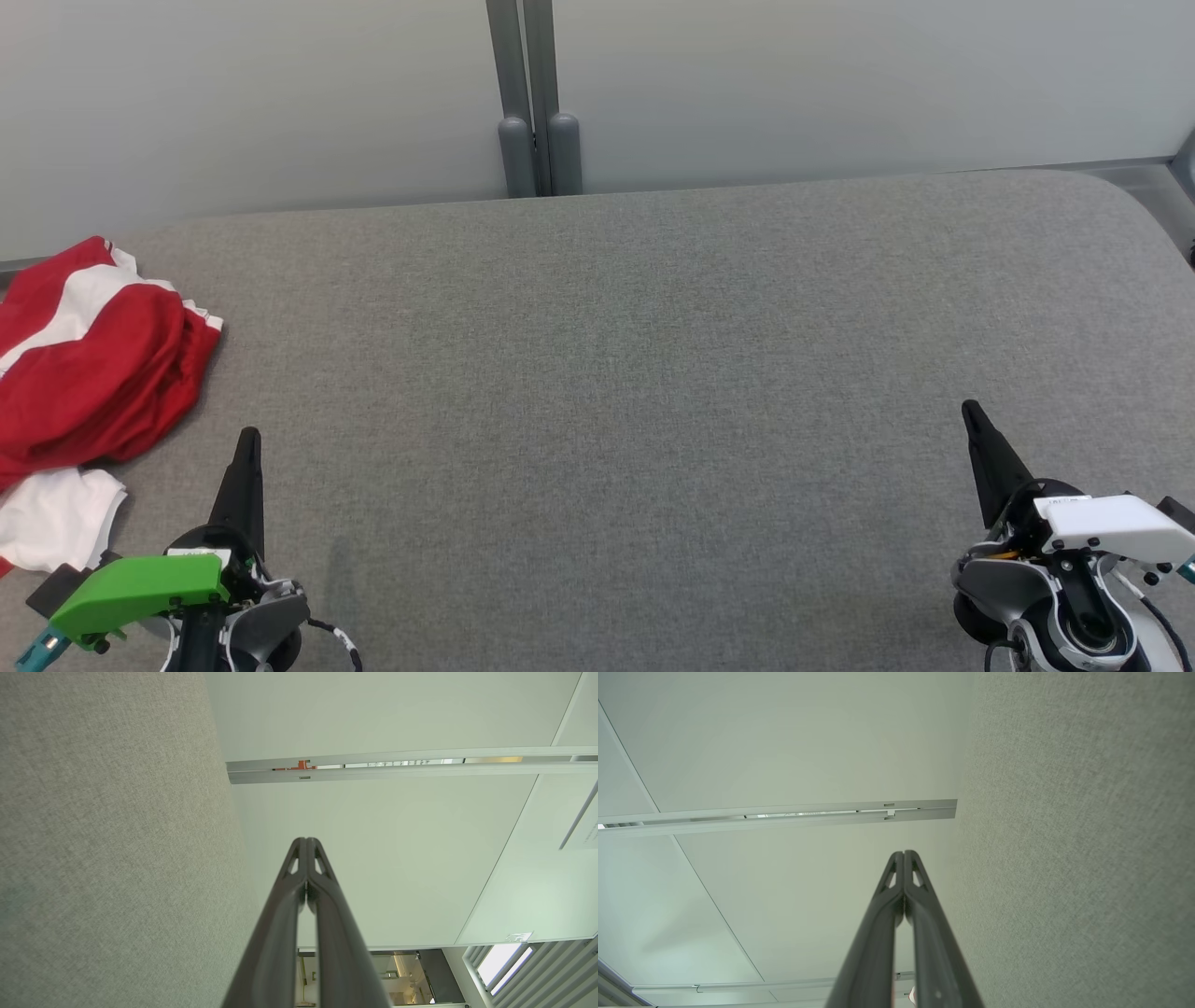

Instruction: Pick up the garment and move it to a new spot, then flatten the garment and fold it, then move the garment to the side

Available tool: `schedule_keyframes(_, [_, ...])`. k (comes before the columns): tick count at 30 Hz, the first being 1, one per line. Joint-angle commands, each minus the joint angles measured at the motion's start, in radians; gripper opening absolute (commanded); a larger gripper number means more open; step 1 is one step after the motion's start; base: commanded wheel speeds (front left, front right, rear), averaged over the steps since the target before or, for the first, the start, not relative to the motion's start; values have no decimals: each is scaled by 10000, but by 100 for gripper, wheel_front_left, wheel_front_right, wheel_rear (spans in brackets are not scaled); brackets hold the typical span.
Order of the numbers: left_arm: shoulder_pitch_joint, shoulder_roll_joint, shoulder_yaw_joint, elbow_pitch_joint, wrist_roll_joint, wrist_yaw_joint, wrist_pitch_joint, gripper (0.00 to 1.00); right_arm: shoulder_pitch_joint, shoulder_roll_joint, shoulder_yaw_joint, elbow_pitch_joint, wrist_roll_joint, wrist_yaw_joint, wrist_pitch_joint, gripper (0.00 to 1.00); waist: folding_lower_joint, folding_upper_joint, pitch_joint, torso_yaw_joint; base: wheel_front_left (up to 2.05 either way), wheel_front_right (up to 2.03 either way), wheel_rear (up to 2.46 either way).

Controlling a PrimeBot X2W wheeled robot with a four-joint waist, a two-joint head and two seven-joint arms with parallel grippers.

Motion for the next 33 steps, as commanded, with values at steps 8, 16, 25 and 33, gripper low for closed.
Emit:
schedule_keyframes(8, [-141, 78, 27, -18, -1, -53, 26, 0, -57, -45, 10, 9, 59, 5, 23, 0, 0, 0, 0, 0, 0, 0, 0])
schedule_keyframes(16, [-141, 78, 27, -18, -1, -54, 26, 0, -57, -46, 10, 9, 59, 5, 21, 0, 0, 0, 0, 0, 0, 0, 0])
schedule_keyframes(25, [-141, 78, 27, -18, -1, -53, 26, 0, -57, -46, 10, 9, 59, 5, 23, 0, 0, 0, 0, 0, 0, 0, 0])
schedule_keyframes(33, [-141, 78, 27, -18, -1, -54, 26, 0, -57, -46, 10, 9, 58, 5, 23, 0, 0, 0, 0, 0, 0, 0, 0])
